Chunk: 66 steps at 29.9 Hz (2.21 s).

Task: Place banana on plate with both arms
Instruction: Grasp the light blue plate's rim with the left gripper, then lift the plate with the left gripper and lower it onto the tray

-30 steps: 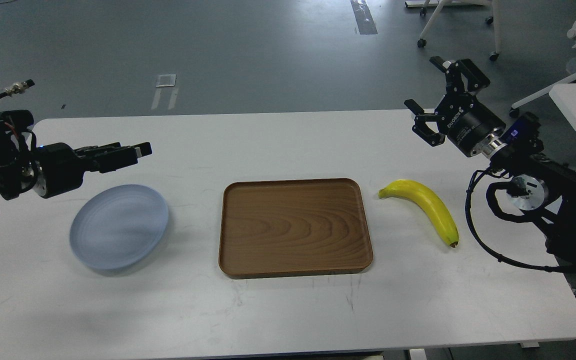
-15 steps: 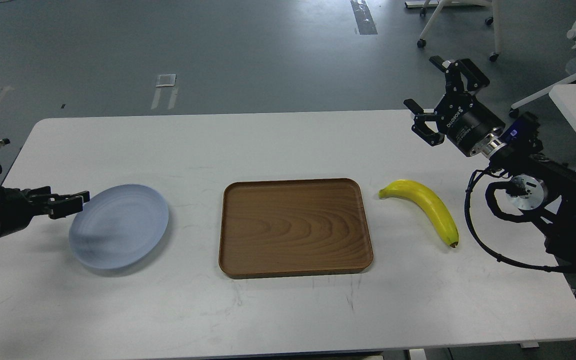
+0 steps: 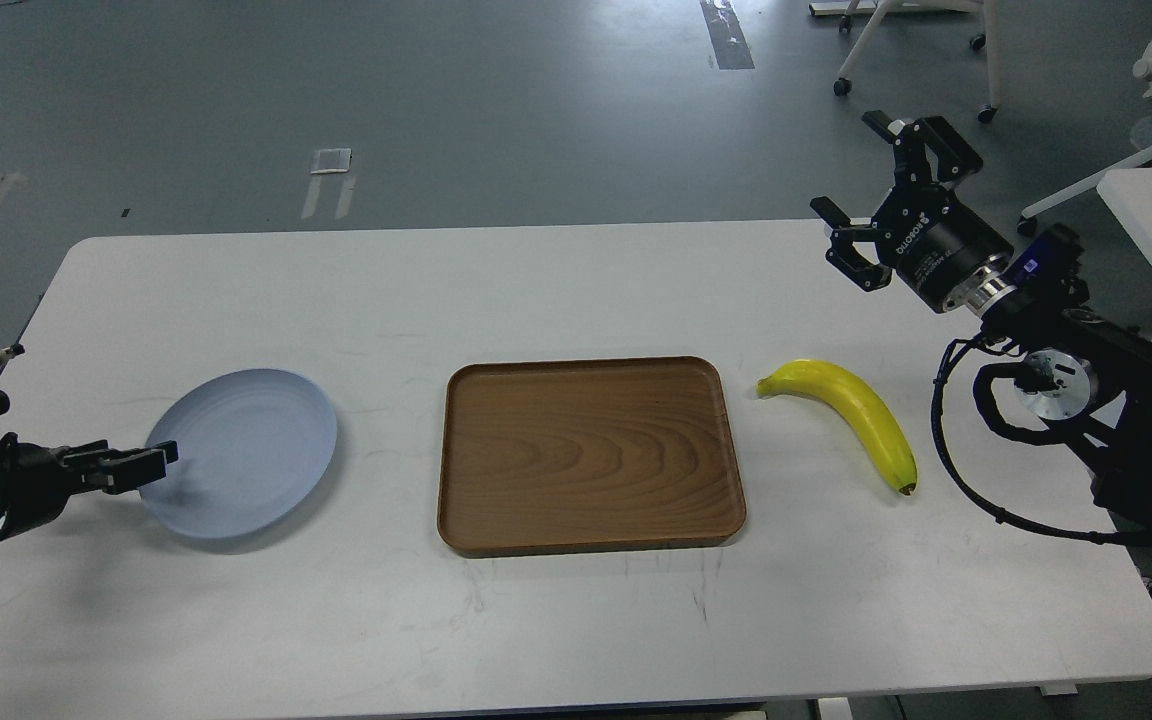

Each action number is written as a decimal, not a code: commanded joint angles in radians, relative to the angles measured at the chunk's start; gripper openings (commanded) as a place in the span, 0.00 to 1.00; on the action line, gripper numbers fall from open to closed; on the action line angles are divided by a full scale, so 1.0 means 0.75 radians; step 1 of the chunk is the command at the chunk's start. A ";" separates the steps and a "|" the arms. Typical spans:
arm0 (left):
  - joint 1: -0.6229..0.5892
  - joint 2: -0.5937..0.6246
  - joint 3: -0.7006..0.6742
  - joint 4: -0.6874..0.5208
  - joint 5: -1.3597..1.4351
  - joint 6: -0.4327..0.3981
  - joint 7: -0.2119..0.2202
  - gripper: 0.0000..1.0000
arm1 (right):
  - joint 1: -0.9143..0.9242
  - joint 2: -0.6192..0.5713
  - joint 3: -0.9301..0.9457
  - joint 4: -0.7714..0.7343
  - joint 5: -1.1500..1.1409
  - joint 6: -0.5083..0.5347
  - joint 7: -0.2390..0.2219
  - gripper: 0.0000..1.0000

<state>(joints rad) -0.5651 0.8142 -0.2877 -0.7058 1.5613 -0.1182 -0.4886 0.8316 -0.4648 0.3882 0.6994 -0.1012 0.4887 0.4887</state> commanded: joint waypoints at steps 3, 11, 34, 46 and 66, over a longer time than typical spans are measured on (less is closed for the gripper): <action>0.001 -0.008 0.003 0.004 -0.012 0.000 0.000 0.45 | -0.002 0.002 0.000 0.000 -0.002 0.000 0.000 1.00; 0.005 -0.008 0.003 0.004 -0.010 0.002 0.000 0.00 | -0.004 0.002 0.000 0.002 -0.002 0.000 0.000 1.00; -0.342 0.015 0.003 -0.173 0.006 -0.006 0.000 0.00 | -0.004 0.002 0.000 0.000 -0.002 0.000 0.000 1.00; -0.625 -0.273 0.267 -0.239 0.045 -0.104 0.000 0.00 | 0.069 0.008 0.004 -0.016 -0.006 0.000 0.000 1.00; -0.643 -0.887 0.447 0.158 0.039 -0.110 0.000 0.00 | 0.251 0.031 -0.027 -0.063 -0.006 0.000 0.000 1.00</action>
<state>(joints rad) -1.0488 0.1795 0.0382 -0.6170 1.5934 -0.2010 -0.4886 1.0222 -0.4417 0.3682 0.6518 -0.1058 0.4887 0.4887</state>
